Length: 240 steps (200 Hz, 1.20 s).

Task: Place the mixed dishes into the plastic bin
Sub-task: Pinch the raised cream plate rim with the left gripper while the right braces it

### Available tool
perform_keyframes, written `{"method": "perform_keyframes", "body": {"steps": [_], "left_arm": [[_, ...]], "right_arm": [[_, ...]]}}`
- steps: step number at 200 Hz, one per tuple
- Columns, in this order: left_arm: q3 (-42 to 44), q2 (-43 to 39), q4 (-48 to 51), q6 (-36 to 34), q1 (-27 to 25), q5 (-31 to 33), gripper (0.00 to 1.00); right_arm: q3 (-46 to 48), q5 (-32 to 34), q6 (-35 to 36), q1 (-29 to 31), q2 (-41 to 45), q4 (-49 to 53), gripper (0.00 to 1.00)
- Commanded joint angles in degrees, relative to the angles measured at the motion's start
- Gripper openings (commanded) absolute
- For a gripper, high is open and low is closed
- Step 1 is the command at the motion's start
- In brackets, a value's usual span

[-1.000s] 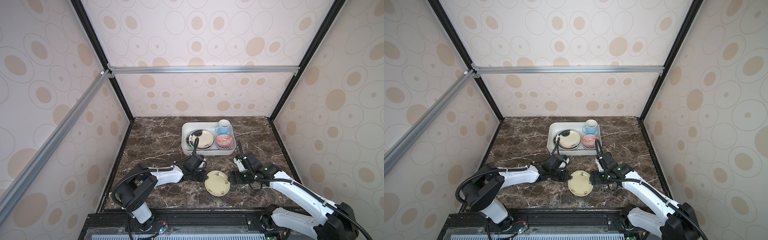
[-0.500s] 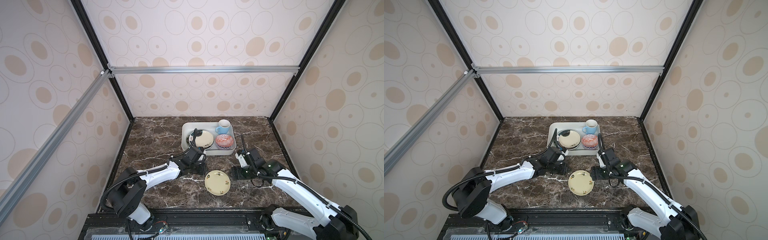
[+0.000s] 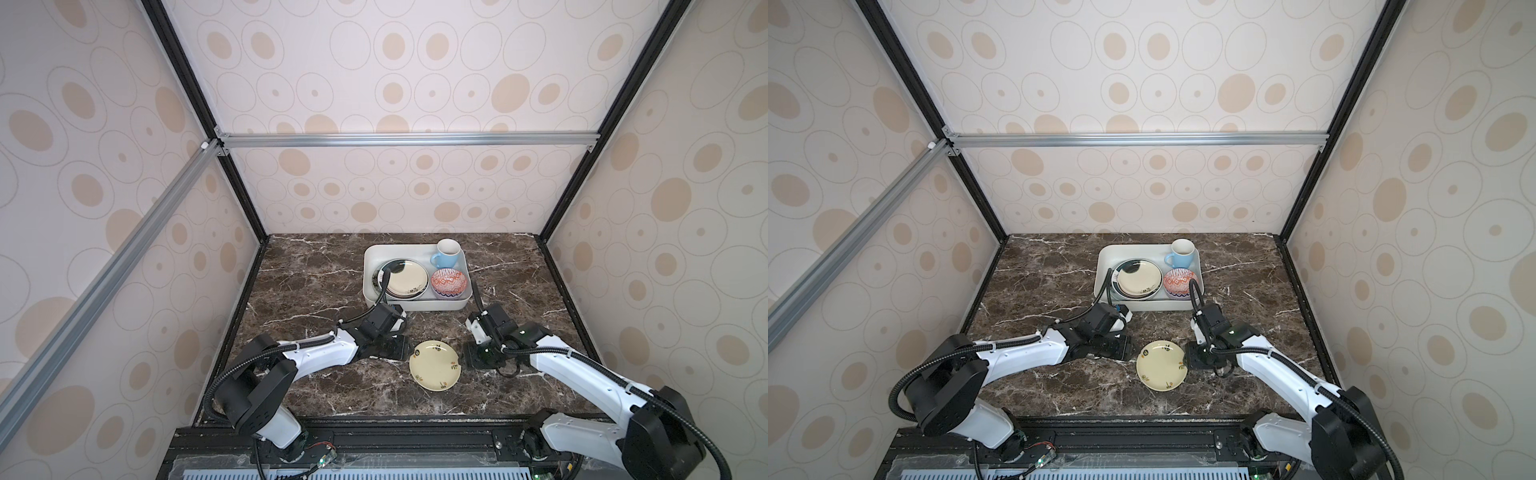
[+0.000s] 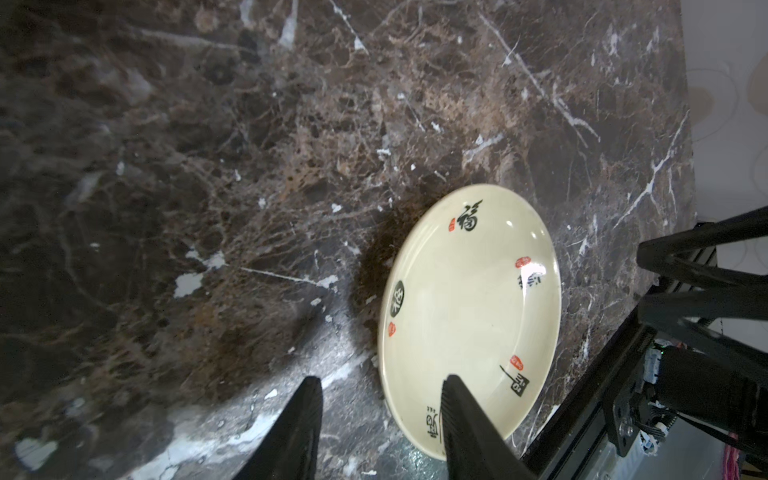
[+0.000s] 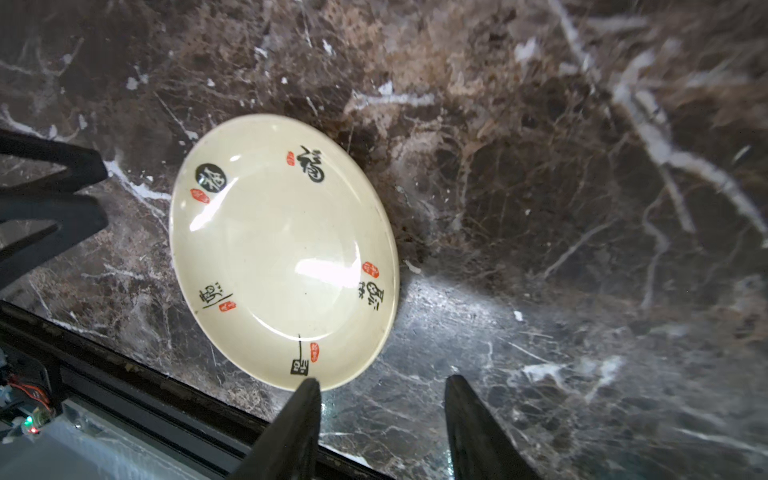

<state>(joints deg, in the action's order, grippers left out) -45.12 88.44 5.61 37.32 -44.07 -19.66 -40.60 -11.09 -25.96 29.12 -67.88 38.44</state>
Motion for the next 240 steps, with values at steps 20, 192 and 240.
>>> {"method": "perform_keyframes", "body": {"steps": [20, 192, 240], "left_arm": [[1.5, 0.5, -4.0, 1.2, 0.4, -2.6, 0.49], [5.0, 3.7, -8.9, 2.1, -0.4, -7.0, 0.48], [4.1, 5.6, -9.6, 2.2, -0.7, -7.0, 0.48]], "right_arm": [[1.4, -1.8, -0.8, -0.3, -2.7, -3.9, 0.45], [1.7, -5.3, -1.7, 0.6, -13.6, -10.6, 0.21], [0.8, -6.3, -1.3, 0.7, -14.4, -10.9, 0.19]]}}
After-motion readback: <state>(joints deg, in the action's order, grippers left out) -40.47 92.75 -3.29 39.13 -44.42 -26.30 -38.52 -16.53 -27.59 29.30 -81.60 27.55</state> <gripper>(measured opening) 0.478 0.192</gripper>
